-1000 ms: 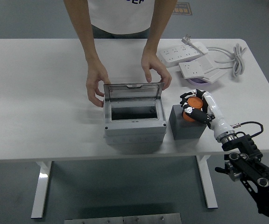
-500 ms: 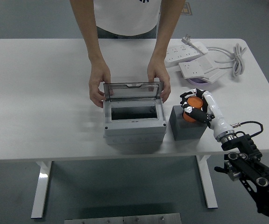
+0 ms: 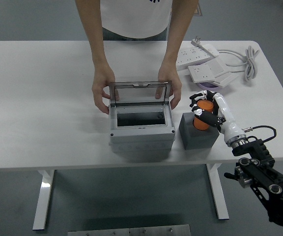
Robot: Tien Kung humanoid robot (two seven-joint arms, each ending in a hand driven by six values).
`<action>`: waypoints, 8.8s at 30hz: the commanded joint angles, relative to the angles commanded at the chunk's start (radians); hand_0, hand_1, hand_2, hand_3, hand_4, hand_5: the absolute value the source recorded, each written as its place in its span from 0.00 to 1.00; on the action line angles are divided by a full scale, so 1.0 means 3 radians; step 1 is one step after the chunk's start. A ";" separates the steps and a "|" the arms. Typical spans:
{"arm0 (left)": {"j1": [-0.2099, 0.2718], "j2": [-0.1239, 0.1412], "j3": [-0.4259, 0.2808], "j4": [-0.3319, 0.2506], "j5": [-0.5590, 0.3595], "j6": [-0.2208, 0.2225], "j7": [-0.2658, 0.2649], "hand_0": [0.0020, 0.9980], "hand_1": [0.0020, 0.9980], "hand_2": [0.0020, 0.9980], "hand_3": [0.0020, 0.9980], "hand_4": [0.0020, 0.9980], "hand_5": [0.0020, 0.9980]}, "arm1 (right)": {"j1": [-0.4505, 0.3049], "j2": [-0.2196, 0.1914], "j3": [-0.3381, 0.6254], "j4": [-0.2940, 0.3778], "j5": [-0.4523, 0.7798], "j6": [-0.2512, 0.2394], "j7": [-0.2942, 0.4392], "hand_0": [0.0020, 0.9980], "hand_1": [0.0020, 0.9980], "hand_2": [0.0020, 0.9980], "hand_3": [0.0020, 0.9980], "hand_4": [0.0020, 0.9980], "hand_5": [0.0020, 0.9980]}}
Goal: Fetch the battery,place it into the box,close the lid of the box
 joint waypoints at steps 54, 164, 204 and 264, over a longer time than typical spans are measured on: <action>0.0046 0.0032 -0.0053 -0.0007 0.0011 0.0047 0.0047 0.63 0.70 0.60 0.59 0.59 0.01 | 0.0479 0.0079 0.0008 0.1037 -0.2575 0.0861 -0.1925 0.21 0.22 0.26 0.32 0.15 0.00; 0.0008 0.0077 -0.0154 -0.0029 0.0156 0.0022 0.0145 0.63 0.70 0.60 0.59 0.58 0.00 | 0.1187 0.0314 -0.0810 0.0615 -0.2657 0.1183 -0.2002 0.18 0.30 0.43 0.49 0.71 0.09; -0.0004 0.0072 -0.0183 -0.0031 0.0208 0.0013 0.0167 0.62 0.70 0.58 0.59 0.58 0.00 | 0.1170 0.0316 -0.0806 0.0560 -0.2572 0.1053 -0.1858 0.37 0.37 0.45 0.53 0.78 0.17; -0.0016 0.0070 -0.0224 -0.0027 0.0292 0.0022 0.0169 0.62 0.70 0.58 0.59 0.58 0.00 | 0.1146 0.0305 -0.0814 0.0527 -0.2624 0.0892 -0.1729 0.24 0.34 0.42 0.46 0.74 0.15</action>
